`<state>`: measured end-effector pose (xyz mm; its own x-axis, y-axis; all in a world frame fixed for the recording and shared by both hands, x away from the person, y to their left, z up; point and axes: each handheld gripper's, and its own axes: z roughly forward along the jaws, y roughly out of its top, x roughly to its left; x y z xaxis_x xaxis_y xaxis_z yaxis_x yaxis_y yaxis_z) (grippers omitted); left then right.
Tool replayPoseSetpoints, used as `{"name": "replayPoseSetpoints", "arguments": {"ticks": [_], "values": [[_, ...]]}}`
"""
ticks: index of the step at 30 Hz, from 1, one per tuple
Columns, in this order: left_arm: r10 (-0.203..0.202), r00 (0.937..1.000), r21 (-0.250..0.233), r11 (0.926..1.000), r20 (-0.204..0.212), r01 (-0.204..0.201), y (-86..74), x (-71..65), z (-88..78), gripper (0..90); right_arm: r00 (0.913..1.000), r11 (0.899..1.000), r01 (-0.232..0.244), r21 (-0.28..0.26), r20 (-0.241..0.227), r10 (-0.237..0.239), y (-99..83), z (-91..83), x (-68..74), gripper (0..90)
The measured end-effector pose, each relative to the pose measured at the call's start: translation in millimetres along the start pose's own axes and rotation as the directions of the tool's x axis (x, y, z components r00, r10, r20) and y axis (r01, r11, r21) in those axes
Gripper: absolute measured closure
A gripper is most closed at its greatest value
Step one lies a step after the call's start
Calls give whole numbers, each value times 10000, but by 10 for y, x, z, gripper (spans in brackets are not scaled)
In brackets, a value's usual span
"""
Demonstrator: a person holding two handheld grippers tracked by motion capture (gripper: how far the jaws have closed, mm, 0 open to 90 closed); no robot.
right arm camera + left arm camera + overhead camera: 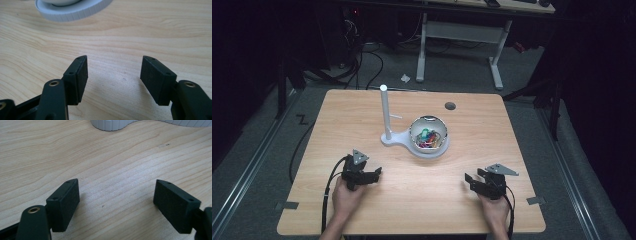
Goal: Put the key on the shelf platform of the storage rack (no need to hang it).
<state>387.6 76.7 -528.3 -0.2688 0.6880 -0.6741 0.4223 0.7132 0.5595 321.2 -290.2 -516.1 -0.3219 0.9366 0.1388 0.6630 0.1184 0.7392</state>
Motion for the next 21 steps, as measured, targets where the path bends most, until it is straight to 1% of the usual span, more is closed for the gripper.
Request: {"name": "replayPoseSetpoints", "arguments": {"ticks": [4,6,7,10,12,13,17,18,19,21], "values": [[15,10000,-2,10000,6,-15,0,1,0,213,9999,9999,64,132,148,-66,5,11,24,376],[14,10000,0,10000,8,-14,0,1,0,213,9995,9994,173,309,246,-180,10,28,36,366],[-6,10000,-4,10000,-4,6,0,0,0,213,9992,9984,216,514,338,-233,18,50,47,358],[2,10000,-3,10000,-2,-2,0,0,0,213,9960,9962,606,629,624,-645,30,75,89,355],[15,10000,-3,10000,4,-15,0,2,0,213,9904,9923,964,775,917,-1033,30,89,134,350],[13,10000,-3,10000,7,-13,0,1,0,213,9886,9911,1073,786,970,-1148,30,93,153,351],[14,10000,-3,10000,5,-14,0,2,0,213,9894,9914,1037,792,937,-1110,31,95,153,348],[-51,10000,15,10000,-26,51,0,-3,-2,213,9894,9914,1038,792,935,-1110,31,95,153,348],[12,10000,-3,10000,7,-12,0,2,0,213,9894,9915,1035,793,935,-1107,31,95,153,348],[-55,10000,12,10000,-31,55,1,-2,-2,214,9895,9915,1036,791,933,-1109,31,95,152,348]]}}
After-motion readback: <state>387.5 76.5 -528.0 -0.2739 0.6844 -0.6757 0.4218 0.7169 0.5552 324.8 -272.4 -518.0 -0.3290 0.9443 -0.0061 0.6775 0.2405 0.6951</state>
